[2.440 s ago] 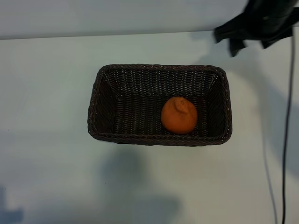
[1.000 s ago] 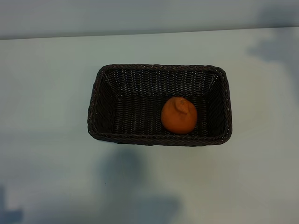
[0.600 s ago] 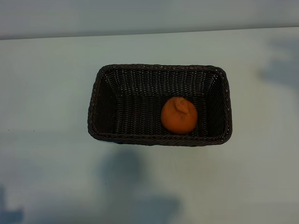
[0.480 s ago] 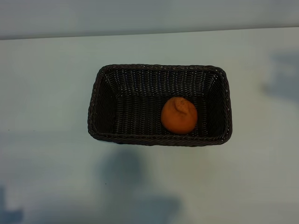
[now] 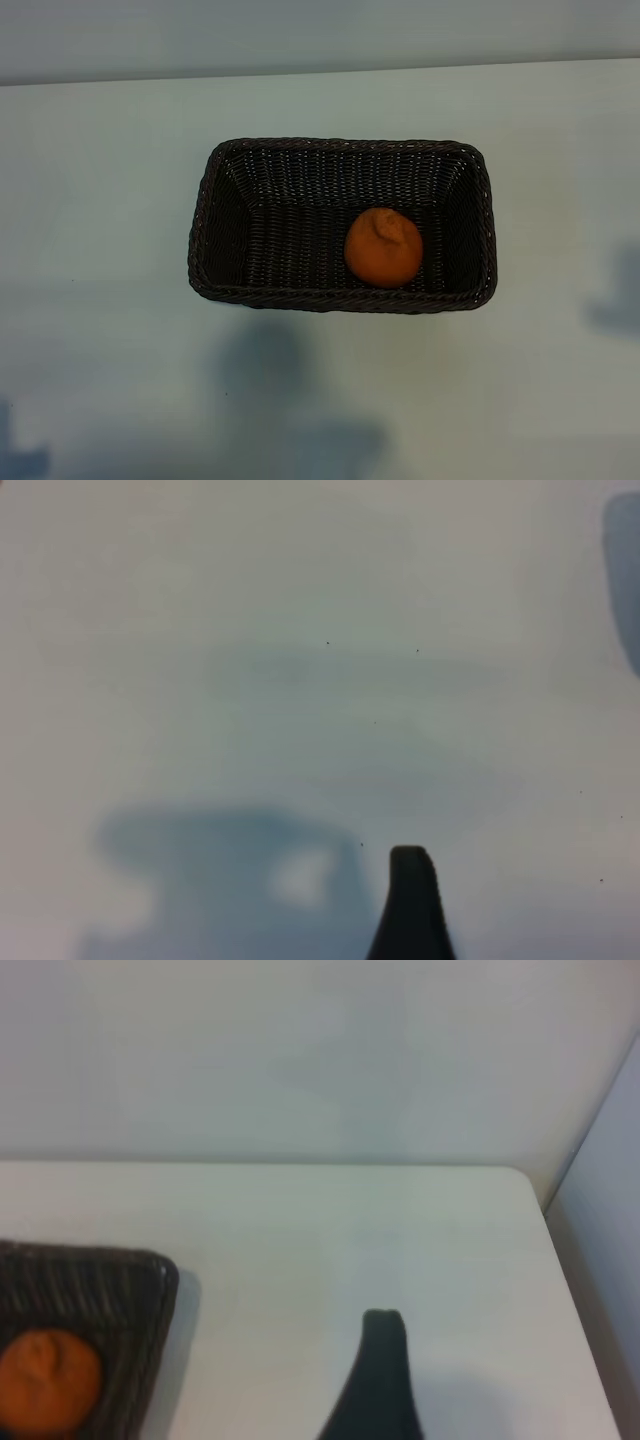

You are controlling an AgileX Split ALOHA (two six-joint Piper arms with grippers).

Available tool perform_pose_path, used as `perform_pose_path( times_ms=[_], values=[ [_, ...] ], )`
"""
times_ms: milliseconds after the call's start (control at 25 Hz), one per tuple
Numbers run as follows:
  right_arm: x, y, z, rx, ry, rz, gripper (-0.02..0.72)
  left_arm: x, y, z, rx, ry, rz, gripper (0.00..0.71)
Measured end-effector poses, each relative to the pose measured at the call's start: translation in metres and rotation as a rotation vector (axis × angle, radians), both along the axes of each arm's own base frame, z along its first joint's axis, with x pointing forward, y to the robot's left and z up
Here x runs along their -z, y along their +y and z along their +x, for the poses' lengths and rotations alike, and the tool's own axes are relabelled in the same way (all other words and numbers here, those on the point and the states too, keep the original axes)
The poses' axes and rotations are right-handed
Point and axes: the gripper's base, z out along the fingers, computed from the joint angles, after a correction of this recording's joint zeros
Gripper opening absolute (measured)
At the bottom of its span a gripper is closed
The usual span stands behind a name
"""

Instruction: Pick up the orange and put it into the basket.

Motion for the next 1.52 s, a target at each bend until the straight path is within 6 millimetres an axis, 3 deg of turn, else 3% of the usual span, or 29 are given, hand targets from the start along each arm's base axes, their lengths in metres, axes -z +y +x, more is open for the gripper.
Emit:
perform_pose_path(
  times_ms=[360,840,1240,1520],
  values=[
    [0.049,0.003,-0.021,0.000,-0.034,-0.006,0.597,0.000,0.000,0.000,0.003,0.001,0.004,0.551],
    [0.111,0.005,-0.032,0.005,-0.053,0.023,0.597,0.000,0.000,0.000,0.003,0.001,0.004,0.551],
    [0.140,0.004,-0.026,0.003,0.040,0.035,0.597,0.000,0.000,0.000,0.003,0.001,0.004,0.551],
    [0.145,0.005,-0.027,-0.006,0.093,0.044,0.588,0.000,0.000,0.000,0.003,0.001,0.004,0.551]
  ],
)
